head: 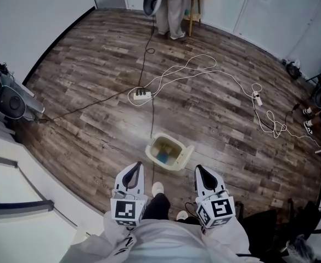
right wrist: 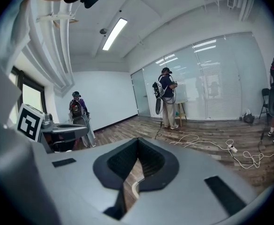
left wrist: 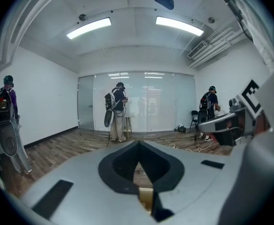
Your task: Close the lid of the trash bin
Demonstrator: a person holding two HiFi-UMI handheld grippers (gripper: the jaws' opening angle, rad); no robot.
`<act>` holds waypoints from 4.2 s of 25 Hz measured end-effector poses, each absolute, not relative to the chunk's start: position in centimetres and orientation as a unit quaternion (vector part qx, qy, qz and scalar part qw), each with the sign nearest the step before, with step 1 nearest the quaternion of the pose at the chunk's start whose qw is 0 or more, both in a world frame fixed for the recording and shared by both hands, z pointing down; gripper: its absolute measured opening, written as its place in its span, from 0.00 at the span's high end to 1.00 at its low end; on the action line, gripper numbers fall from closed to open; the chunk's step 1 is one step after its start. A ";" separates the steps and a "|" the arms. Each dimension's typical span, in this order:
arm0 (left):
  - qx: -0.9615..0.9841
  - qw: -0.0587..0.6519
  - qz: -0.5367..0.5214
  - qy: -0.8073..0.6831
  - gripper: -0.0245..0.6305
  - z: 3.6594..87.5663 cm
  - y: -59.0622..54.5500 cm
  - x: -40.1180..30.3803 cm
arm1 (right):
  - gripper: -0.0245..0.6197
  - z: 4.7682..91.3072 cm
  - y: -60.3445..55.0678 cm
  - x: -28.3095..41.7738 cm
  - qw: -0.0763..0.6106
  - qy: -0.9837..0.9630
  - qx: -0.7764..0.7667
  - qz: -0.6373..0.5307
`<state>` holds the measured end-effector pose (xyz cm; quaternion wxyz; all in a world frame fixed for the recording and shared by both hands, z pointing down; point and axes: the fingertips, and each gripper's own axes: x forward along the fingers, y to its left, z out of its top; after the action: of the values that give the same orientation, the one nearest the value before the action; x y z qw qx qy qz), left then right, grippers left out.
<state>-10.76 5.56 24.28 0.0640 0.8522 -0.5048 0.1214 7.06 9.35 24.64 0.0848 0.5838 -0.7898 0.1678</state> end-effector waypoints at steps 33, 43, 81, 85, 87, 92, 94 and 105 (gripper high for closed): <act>0.849 0.096 0.178 -0.489 0.96 32.5 -3.5 -4.6 | 0.93 32.8 0.9 14.7 0.115 -0.764 0.594 0.224; 0.845 0.118 0.205 -0.480 0.96 38.9 -4.8 -2.1 | 0.93 39.9 0.3 16.1 0.134 -0.760 0.582 0.257; 0.824 0.164 0.255 -0.478 0.96 62.0 -6.4 -3.2 | 0.93 67.2 0.9 16.0 0.170 -0.719 0.588 0.331; 0.819 0.176 0.259 -0.481 0.96 63.2 -5.7 -4.0 | 0.93 68.1 0.9 15.3 0.175 -0.721 0.582 0.333; 0.818 0.183 0.261 -0.480 0.96 63.6 -5.2 -4.2 | 0.93 68.5 1.0 14.9 0.176 -0.722 0.579 0.335; 0.816 0.186 0.256 -0.484 0.96 63.6 -5.0 -4.7 | 0.93 69.0 0.8 13.8 0.182 -0.725 0.573 0.337; 0.814 0.188 0.255 -0.487 0.96 63.5 -4.9 -5.2 | 0.93 68.9 0.5 13.6 0.182 -0.724 0.574 0.337; 0.805 0.206 0.245 -0.499 0.96 64.1 -4.9 -7.8 | 0.93 69.0 -1.5 11.1 0.196 -0.738 0.559 0.324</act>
<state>-7.84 -4.94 64.07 0.2064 0.8054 -0.4989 0.2447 11.09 -1.52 69.00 0.1964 0.5587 -0.7378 0.3241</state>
